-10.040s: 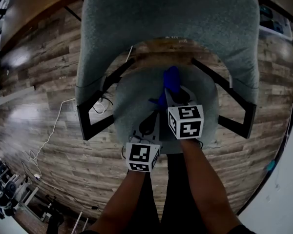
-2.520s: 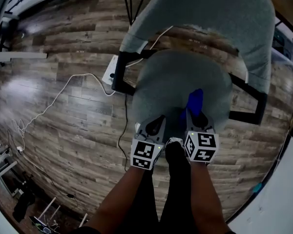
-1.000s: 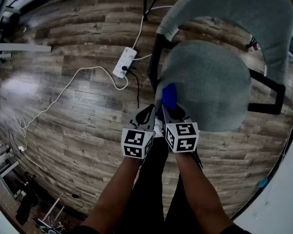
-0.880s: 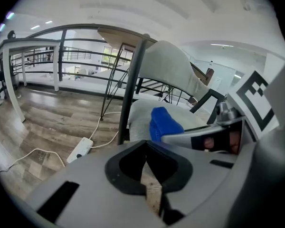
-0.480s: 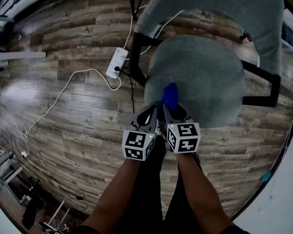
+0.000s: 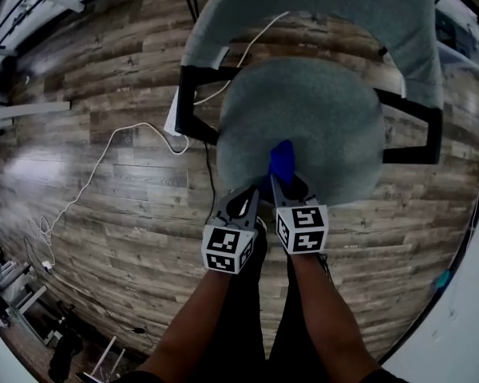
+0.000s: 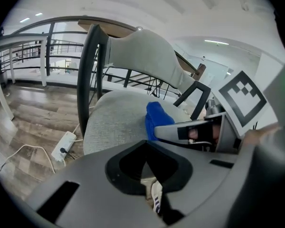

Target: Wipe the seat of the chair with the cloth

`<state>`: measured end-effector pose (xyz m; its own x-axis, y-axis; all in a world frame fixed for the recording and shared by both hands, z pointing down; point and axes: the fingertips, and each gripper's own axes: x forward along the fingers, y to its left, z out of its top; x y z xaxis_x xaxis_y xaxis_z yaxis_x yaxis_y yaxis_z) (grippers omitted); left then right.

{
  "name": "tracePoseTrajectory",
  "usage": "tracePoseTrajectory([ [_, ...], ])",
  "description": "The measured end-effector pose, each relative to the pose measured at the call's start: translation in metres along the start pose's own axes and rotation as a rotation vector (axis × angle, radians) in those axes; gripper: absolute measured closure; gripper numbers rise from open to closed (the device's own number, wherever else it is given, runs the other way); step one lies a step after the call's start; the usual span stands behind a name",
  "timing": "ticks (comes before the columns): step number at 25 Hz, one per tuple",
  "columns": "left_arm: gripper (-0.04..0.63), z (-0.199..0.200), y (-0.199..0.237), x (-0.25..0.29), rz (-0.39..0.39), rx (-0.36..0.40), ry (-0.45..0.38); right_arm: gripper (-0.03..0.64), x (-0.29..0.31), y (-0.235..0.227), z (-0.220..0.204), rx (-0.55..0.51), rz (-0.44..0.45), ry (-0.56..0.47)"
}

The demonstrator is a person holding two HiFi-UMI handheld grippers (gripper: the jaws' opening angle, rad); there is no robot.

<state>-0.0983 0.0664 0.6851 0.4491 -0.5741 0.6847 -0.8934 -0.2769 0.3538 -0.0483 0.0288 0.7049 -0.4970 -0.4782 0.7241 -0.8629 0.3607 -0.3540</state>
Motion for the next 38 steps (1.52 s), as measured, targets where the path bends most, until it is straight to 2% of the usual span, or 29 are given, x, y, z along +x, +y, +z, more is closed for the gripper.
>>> tracePoseTrajectory([
  [20,0.589,0.005,-0.071,0.047,-0.062,0.083,0.045,0.509,-0.040,-0.072,-0.006,0.067,-0.030,-0.038],
  [38,0.589,0.017,-0.132,0.080,-0.114,0.147,0.067,0.508,-0.080,-0.142,-0.015,0.069,-0.085,-0.053],
])
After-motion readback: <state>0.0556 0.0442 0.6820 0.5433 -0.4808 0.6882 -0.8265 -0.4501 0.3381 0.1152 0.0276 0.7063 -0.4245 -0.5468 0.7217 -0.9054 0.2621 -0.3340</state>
